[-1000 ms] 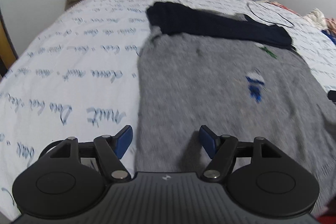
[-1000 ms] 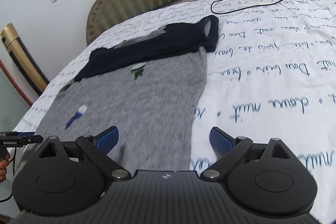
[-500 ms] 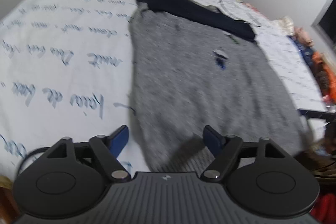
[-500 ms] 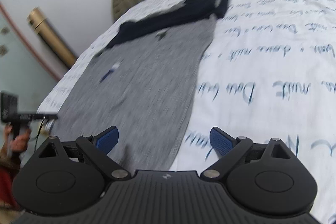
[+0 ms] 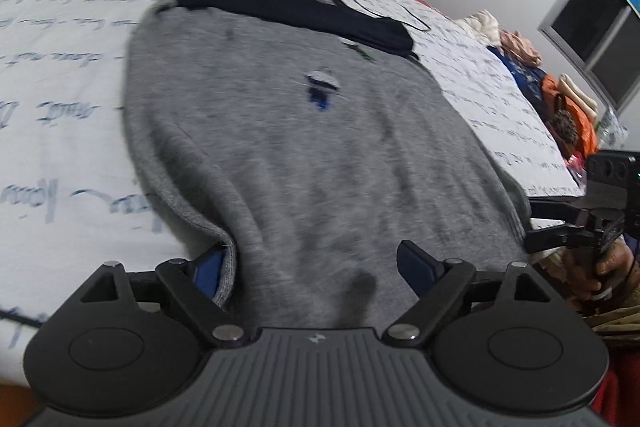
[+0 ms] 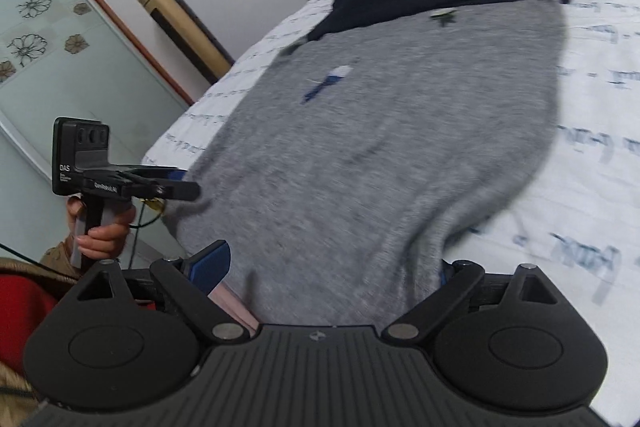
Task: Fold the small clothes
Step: 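Grasp the grey hem with the left gripper while the right gripper grasps it too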
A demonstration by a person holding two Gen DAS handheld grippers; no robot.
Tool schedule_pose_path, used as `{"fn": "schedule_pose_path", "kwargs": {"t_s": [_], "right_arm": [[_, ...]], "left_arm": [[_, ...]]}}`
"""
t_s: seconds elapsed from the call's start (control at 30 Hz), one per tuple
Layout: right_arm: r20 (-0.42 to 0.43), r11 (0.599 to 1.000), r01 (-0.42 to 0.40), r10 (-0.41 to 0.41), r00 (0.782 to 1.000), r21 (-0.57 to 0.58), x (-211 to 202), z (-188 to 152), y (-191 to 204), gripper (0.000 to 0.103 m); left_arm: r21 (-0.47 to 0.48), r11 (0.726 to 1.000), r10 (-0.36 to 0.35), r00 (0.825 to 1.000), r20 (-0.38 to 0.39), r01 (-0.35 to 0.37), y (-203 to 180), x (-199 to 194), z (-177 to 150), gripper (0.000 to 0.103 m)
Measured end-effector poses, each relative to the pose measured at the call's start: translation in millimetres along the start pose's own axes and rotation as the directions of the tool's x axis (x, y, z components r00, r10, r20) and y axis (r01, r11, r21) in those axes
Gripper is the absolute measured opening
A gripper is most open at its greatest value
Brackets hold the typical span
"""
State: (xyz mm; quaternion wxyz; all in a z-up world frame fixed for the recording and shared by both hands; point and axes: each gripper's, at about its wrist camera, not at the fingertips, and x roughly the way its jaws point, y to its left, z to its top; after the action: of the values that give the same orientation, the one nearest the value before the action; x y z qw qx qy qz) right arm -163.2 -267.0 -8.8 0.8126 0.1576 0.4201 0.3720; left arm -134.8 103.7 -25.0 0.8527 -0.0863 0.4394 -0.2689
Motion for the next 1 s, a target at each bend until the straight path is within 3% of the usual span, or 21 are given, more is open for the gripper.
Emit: {"fn": "schedule_pose_path", "kwargs": {"t_s": [0.27, 0.4, 0.5, 0.57, 0.6, 0.67, 0.73, 0.87, 1.0], "right_arm": [[-0.015, 0.998, -0.049, 0.048, 0.999, -0.050, 34.7, 8.8, 24.6, 0.088], [-0.024, 0.992, -0.011, 0.008, 1.000, -0.123, 45.5, 12.4, 38.6, 0.080], [-0.022, 0.989, 0.039, -0.042, 0.999, -0.145, 42.4, 12.9, 39.7, 0.057], [-0.020, 0.988, 0.080, -0.084, 0.996, -0.132, 37.9, 13.7, 35.4, 0.027], [-0.020, 0.989, 0.086, -0.089, 0.996, -0.117, 35.5, 13.7, 31.7, 0.025], [-0.018, 0.992, 0.071, -0.073, 0.997, -0.102, 31.7, 10.5, 27.0, 0.024], [-0.008, 0.994, 0.054, -0.055, 0.998, -0.100, 30.1, 9.4, 26.5, 0.024], [0.031, 0.999, -0.001, 0.002, 1.000, -0.054, 26.1, 13.4, 20.6, 0.023], [0.082, 0.998, -0.002, 0.007, 0.997, -0.062, 20.4, 24.9, 23.0, 0.022]], "left_arm": [[0.024, 0.999, -0.024, 1.000, -0.013, 0.025, -20.8, 18.7, 6.0, 0.088], [0.072, 0.997, -0.004, 1.000, -0.028, 0.006, -32.5, 23.2, 5.3, 0.088], [0.116, 0.993, 0.038, 0.999, -0.029, -0.034, -39.1, 23.8, 4.0, 0.068], [0.124, 0.991, 0.061, 0.998, -0.032, -0.056, -39.8, 23.4, 4.2, 0.053], [0.127, 0.989, 0.075, 0.997, -0.033, -0.070, -39.5, 22.9, 4.1, 0.048], [0.124, 0.987, 0.110, 0.993, -0.033, -0.105, -38.2, 21.4, 4.4, 0.026], [0.104, 0.989, 0.113, 0.993, -0.038, -0.109, -34.2, 19.4, 7.3, 0.019], [0.078, 0.992, 0.103, 0.994, -0.022, -0.101, -33.8, 15.5, 13.7, 0.014], [0.096, 0.991, 0.092, 0.995, 0.037, -0.095, -44.0, 8.9, 22.5, 0.014]]}}
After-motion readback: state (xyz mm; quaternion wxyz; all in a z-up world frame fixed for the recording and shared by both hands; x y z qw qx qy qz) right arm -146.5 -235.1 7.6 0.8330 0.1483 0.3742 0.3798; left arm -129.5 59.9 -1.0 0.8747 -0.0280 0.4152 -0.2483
